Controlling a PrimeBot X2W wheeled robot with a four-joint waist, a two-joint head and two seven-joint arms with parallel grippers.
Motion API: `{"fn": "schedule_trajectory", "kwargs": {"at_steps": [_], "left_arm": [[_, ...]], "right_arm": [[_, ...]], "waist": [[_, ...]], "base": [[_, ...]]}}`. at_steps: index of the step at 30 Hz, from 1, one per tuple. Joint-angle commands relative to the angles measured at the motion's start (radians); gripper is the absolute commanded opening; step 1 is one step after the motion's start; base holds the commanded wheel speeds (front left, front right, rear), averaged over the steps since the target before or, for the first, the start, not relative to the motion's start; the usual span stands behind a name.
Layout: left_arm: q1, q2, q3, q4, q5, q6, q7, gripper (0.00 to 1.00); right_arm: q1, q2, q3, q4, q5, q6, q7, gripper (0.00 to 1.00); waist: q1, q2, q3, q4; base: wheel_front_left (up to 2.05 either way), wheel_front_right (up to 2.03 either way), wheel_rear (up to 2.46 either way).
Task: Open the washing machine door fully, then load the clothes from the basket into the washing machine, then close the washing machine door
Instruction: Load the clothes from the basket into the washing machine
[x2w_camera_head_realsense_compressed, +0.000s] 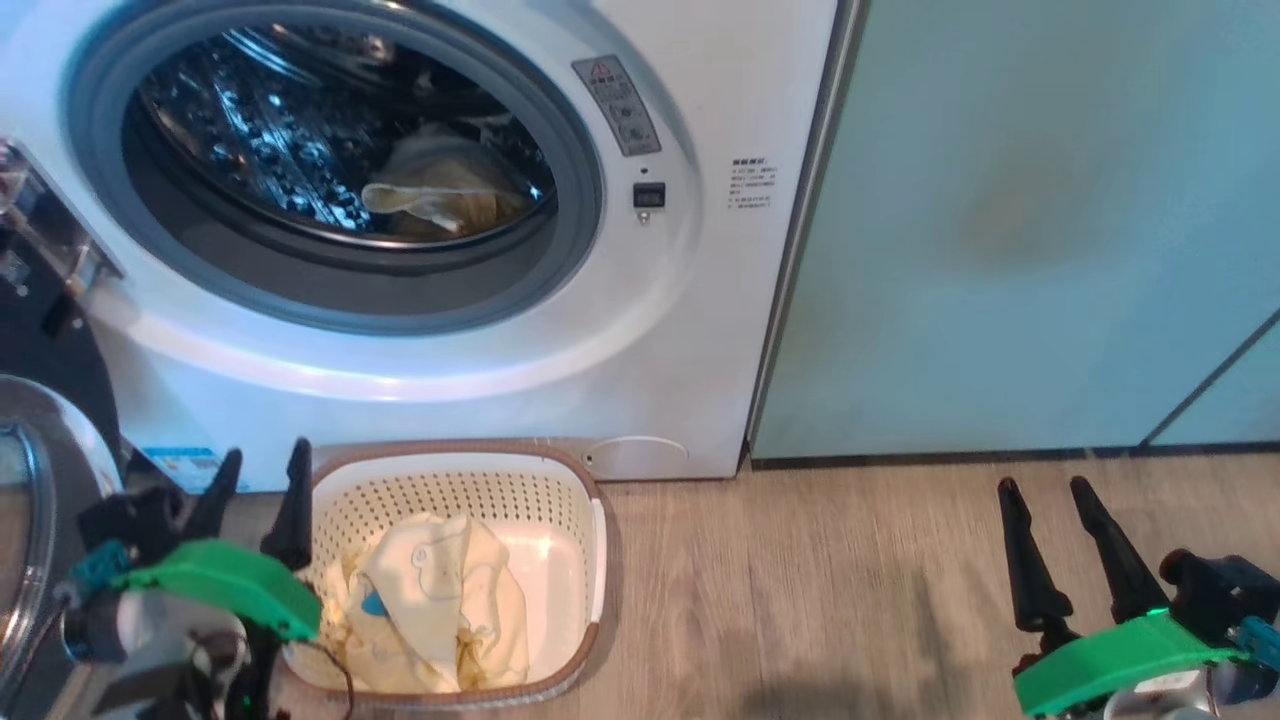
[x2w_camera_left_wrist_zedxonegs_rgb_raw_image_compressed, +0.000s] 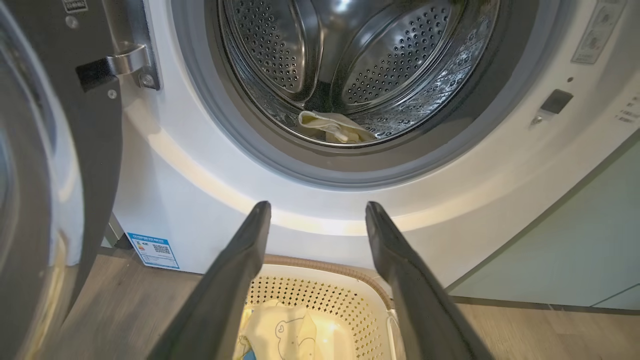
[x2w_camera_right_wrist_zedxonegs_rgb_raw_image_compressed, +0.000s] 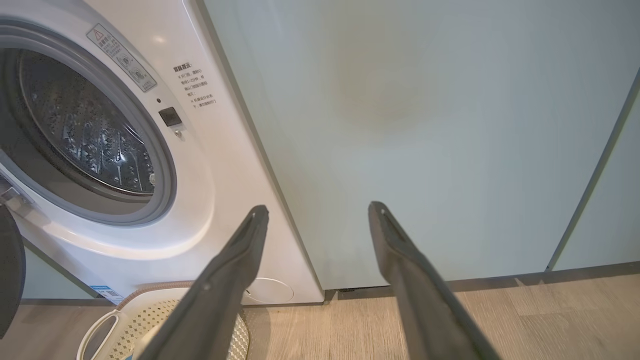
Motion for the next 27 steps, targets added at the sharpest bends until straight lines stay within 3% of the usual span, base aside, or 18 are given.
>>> {"fn": "schedule_trajectory", "kwargs": {"at_steps": [1, 27], "left_arm": [[-0.003, 0.02, 0.05, -0.049, 0.01, -0.001, -0.006, 1.0], [0.118, -0.004, 0.113, -0.138, 0.024, -0.001, -0.006, 1.0]], "right_arm": [[-0.007, -0.007, 0.012, -0.033, 0.002, -0.003, -0.01, 1.0], [0.044, -0.004, -0.011, -0.046, -0.005, -0.003, -0.01, 1.0]], "waist": [[0.0001, -0.0001, -0.019, 0.005], [0.0001, -0.0001, -0.072, 0.005]], "base": [[0.0, 0.0, 0.0], [0.0, 0.0, 0.0]]}}
